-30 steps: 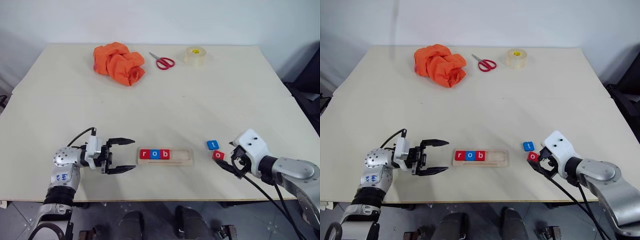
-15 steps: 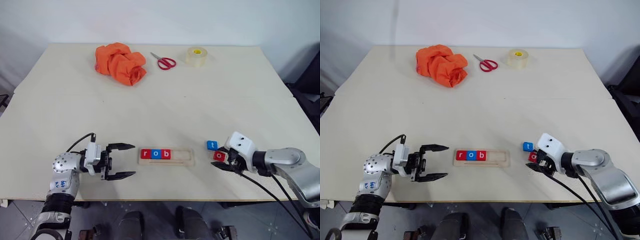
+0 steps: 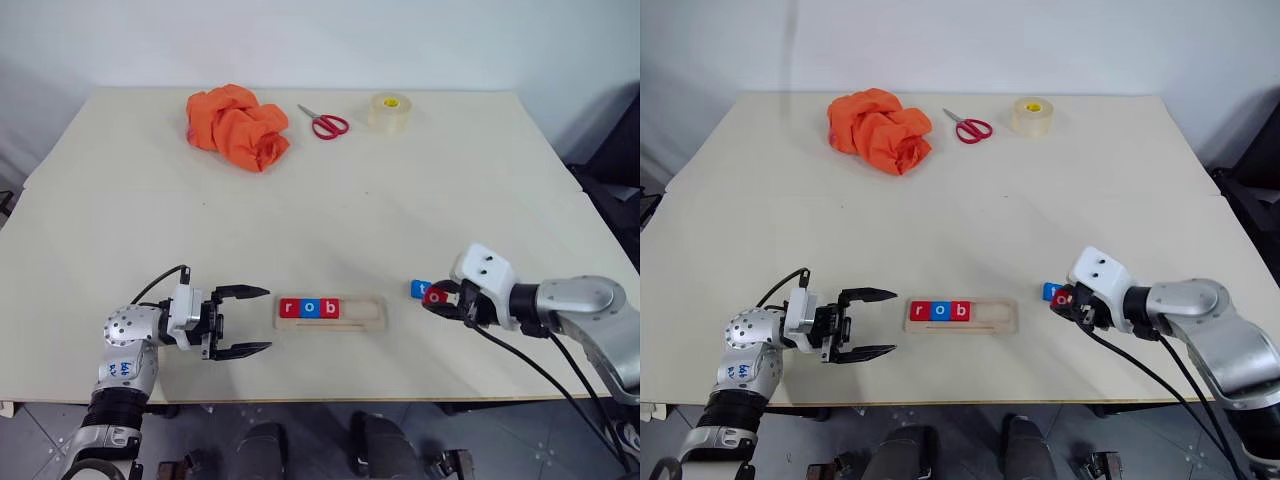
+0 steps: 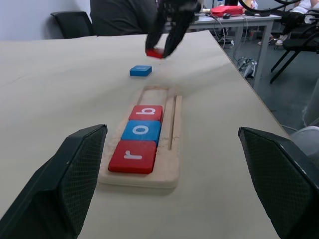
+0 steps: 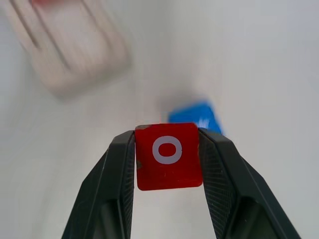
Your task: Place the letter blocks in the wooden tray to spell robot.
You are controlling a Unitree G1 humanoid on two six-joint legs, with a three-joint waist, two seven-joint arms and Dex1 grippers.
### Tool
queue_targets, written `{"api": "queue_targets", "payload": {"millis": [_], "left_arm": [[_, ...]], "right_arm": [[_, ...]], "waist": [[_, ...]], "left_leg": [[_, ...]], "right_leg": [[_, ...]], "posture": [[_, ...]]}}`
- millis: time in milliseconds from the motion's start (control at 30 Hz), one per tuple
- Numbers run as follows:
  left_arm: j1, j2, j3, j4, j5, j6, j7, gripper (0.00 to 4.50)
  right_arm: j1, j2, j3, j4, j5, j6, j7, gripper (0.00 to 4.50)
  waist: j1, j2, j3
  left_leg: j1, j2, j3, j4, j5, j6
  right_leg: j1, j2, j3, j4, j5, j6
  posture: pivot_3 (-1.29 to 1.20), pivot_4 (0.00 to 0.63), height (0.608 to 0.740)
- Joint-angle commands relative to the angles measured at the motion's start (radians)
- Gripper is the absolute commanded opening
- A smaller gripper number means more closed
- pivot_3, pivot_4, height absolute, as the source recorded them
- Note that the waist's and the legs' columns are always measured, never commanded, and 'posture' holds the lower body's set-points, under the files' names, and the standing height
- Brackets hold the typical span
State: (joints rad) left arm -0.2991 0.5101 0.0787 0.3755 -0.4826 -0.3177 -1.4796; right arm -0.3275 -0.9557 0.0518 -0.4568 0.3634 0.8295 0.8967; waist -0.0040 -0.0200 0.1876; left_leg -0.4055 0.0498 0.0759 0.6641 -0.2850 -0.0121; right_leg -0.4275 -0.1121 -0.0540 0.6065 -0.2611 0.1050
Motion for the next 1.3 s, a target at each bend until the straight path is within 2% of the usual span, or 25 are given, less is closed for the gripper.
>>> {"api": "queue_targets", "payload": {"millis": [33,267,500,1300], "left_arm": [[-0.018,-0.009,0.004,0.011,-0.004,-0.011,-0.004,4.5],[-0.014,-0.015,0.013,0.009,-0.002,-0.022,0.002,4.5],[0.028,-0.008,0.024,-0.03,-0.006,-0.023,0.027,4.5],[0.058,-0.008,0.027,-0.069,-0.003,-0.015,0.062,4.5]], "right_arm": [[-0.087,0.045,0.094,-0.055,0.021,0.052,0.012,1.45],[-0.284,0.163,0.311,0.092,-0.097,0.006,0.001,1.45],[-0.353,0.202,0.389,0.138,-0.131,-0.044,0.079,1.45],[-0.395,0.286,0.455,0.182,-0.216,-0.061,0.146,1.45]], "waist": [[0.001,0.0,0.0],[0.001,0.0,0.0],[0.001,0.0,0.0],[0.0,0.0,0.0]], "left_leg": [[0.0,0.0,0.0,0.0,0.0,0.0],[-0.001,-0.001,0.0,0.001,0.0,0.0],[-0.001,-0.001,0.001,0.0,0.0,0.0],[-0.001,-0.001,0.001,0.001,0.0,0.0]], "right_leg": [[0.0,0.0,0.0,0.0,0.0,0.0],[-0.001,-0.001,0.0,0.0,0.0,0.0],[-0.001,-0.001,0.0,0.0,0.0,-0.001],[-0.001,-0.001,0.0,0.002,0.0,-0.001]], "posture": [[0.0,0.15,0.74],[0.0,0.15,0.74],[0.0,0.15,0.74],[0.0,0.15,0.74]]}}
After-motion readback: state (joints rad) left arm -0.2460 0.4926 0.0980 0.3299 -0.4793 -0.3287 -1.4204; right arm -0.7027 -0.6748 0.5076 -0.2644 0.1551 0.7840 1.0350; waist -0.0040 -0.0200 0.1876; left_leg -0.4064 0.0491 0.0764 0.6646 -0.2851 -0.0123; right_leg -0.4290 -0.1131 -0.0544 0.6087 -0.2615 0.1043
